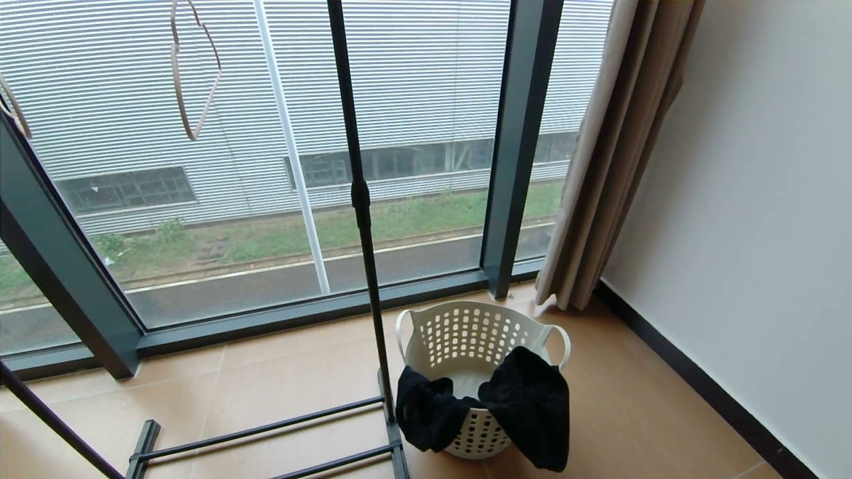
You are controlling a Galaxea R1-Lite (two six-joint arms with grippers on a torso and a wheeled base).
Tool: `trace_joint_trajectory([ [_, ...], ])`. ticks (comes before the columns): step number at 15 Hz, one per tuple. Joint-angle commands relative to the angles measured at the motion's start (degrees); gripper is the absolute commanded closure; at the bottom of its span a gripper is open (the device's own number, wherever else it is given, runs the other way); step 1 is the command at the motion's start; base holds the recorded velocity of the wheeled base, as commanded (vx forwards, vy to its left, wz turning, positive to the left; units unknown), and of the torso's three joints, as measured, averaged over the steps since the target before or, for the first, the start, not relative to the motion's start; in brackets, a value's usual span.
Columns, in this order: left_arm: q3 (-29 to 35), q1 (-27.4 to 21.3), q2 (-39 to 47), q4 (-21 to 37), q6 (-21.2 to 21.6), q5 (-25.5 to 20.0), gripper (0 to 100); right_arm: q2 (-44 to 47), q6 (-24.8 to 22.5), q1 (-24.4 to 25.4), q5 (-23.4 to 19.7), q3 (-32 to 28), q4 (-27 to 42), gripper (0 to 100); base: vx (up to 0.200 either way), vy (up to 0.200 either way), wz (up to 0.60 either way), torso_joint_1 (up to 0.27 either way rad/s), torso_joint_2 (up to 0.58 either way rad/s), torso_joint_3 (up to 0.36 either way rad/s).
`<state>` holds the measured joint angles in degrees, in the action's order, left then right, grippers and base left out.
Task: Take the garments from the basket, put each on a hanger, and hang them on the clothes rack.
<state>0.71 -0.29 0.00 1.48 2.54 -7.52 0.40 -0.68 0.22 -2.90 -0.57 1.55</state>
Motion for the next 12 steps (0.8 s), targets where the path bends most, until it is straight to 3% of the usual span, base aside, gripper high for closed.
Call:
trace_joint_trajectory([
  [1, 0.0, 0.03, 0.0, 0.02, 0.01, -0.04, 0, 0.04, -0.02, 0.04, 0.0, -0.04, 0.03, 0, 0.0, -0.2, 0.0, -0.007, 0.0, -0.002],
  [4, 0.0, 0.03, 0.0, 0.02, 0.28, -0.21, 0, 0.04, -0.02, 0.04, 0.0, -0.04, 0.03, 0, 0.0, -0.2, 0.0, 0.006, 0.0, 0.004],
  [12, -0.09, 0.03, 0.0, -0.16, -0.16, 0.31, 0, 0.04, 0.07, 0.04, 0.0, -0.04, 0.03, 0, 0.0, 0.0, 0.0, 0.0, 0.0, 0.0],
])
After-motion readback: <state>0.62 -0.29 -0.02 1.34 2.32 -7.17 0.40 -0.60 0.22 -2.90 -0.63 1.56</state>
